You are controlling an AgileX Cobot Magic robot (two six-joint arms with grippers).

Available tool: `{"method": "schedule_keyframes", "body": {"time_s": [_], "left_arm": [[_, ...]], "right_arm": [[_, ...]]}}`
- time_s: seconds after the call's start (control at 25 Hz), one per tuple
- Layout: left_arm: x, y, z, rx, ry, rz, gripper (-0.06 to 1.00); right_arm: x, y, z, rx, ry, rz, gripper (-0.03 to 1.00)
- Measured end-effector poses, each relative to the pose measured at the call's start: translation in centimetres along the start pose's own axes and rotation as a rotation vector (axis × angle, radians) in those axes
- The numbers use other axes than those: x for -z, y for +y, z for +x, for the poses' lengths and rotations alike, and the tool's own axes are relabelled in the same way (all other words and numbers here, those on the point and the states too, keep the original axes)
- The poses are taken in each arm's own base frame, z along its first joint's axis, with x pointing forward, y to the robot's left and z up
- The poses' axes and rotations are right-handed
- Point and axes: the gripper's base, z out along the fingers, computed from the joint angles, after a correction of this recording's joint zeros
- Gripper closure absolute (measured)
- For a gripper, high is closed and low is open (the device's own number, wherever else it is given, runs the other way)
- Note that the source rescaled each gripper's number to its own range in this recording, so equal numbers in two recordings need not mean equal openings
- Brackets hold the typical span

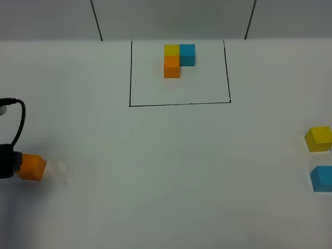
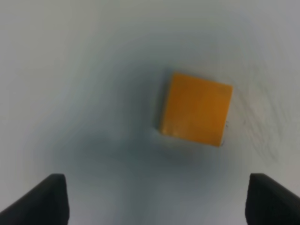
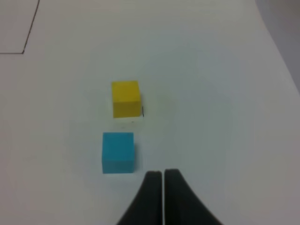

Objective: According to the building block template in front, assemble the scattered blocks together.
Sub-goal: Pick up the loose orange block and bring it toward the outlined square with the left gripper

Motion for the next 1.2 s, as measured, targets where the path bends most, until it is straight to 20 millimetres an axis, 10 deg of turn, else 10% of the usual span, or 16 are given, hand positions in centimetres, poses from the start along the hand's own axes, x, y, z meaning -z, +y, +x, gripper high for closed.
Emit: {"method": "schedule_keyframes", "body": {"time_s": [1.2], "left_arm": [[-9.2, -1.2, -0.9, -0.130, 0.046, 0.015, 0.00]], "right_arm": [[0.0, 0.0, 0.0, 0.000, 0.000, 0.000, 0.95]]}}
